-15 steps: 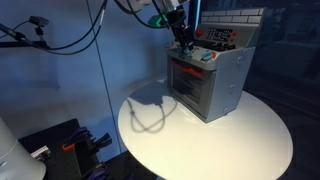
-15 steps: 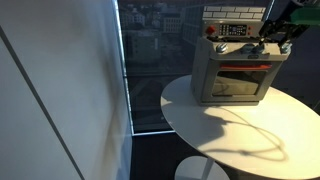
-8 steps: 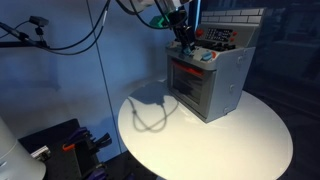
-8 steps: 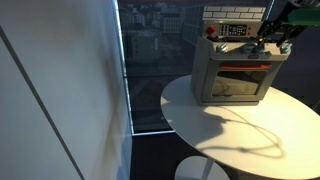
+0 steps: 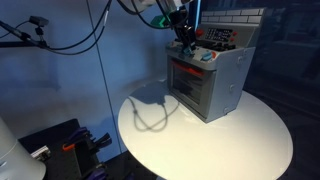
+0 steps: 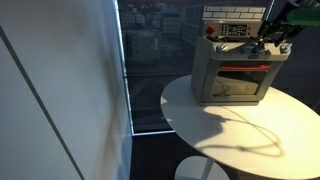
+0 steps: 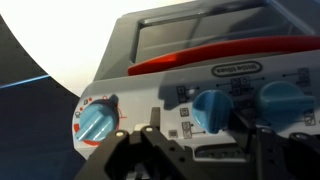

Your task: Turn the third knob from the left in a clockwise direction

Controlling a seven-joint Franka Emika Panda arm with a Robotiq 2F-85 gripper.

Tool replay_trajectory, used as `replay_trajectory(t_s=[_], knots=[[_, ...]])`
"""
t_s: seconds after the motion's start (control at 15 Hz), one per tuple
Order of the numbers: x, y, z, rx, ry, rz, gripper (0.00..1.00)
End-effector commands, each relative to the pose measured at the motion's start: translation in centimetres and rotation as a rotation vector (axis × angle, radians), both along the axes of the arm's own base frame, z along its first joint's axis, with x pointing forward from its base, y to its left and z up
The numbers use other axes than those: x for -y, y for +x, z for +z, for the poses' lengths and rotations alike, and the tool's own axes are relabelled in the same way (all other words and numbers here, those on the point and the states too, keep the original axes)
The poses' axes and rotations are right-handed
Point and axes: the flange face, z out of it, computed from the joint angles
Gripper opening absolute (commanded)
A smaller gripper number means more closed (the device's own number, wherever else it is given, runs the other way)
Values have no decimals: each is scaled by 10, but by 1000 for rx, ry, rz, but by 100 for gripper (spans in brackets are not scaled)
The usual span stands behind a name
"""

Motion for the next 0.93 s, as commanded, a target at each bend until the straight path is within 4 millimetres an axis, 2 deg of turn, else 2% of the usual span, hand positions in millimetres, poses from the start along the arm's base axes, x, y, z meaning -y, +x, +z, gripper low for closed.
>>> replay_trajectory(t_s=[0.0, 0.07, 0.13, 0.33, 0.53, 0.87], knots=[[1, 7, 6, 13, -11, 5, 67], [1, 7, 6, 13, -11, 5, 66], [1, 7, 6, 13, -11, 4, 61], [1, 7, 5, 12, -11, 4, 59], [1, 8, 5, 11, -10, 4, 48], [-3, 7, 5, 12, -9, 7, 40]])
